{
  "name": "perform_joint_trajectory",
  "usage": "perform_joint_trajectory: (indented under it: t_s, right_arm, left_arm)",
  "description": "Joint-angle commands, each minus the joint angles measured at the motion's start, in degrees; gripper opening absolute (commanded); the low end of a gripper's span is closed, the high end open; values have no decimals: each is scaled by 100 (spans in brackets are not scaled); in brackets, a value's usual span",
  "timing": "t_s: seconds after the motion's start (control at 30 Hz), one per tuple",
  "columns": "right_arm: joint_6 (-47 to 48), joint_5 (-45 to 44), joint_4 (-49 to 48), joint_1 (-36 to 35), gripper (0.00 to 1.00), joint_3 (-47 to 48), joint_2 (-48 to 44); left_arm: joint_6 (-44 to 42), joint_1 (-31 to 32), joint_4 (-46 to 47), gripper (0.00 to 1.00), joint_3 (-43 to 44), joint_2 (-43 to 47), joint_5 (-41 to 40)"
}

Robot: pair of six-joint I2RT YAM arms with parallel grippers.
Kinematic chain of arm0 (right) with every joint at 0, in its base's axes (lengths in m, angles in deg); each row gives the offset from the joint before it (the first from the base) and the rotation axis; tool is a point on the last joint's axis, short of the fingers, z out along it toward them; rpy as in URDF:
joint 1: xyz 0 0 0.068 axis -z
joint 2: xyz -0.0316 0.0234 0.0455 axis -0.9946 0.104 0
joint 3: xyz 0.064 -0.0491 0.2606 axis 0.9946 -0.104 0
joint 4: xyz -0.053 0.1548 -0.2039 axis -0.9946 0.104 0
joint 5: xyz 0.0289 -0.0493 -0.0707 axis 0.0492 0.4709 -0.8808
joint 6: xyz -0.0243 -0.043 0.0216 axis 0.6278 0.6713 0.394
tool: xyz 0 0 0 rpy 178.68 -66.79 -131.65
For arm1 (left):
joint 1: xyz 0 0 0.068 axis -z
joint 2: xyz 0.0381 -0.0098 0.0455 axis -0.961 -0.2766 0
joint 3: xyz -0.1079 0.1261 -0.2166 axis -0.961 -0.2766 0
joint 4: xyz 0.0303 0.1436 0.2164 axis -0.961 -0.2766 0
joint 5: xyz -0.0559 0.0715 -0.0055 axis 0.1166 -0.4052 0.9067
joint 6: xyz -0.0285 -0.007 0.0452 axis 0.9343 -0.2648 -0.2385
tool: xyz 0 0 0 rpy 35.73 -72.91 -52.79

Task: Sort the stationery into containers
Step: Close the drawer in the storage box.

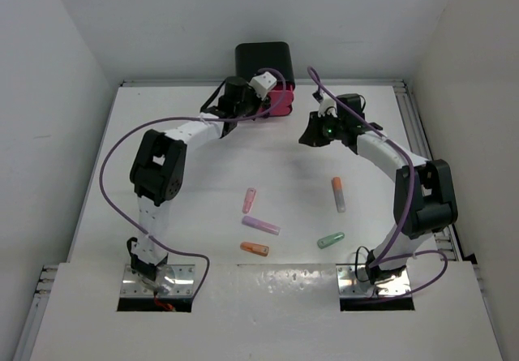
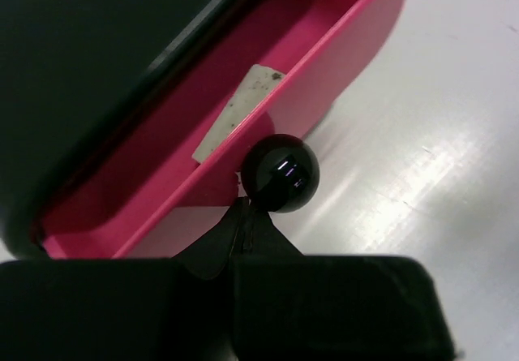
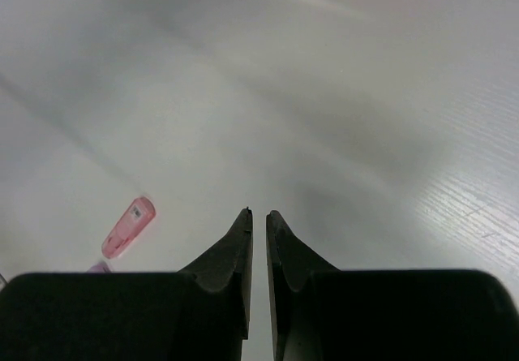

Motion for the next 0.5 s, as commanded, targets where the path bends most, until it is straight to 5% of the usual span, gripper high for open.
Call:
perform_joint_trajectory:
  t_s: [0.0, 0.23, 0.47]
  right_arm:
    - [23, 79, -230, 43, 11, -51, -152]
    - [14, 97, -301, 43, 22, -95, -170]
    - [40, 80, -301, 52, 26, -139, -231]
  left_arm:
    - [124, -194, 416, 0, 442, -167, -106]
    - [238, -291, 574, 0, 776, -396, 60]
    - [265, -317, 680, 16, 926, -502, 192]
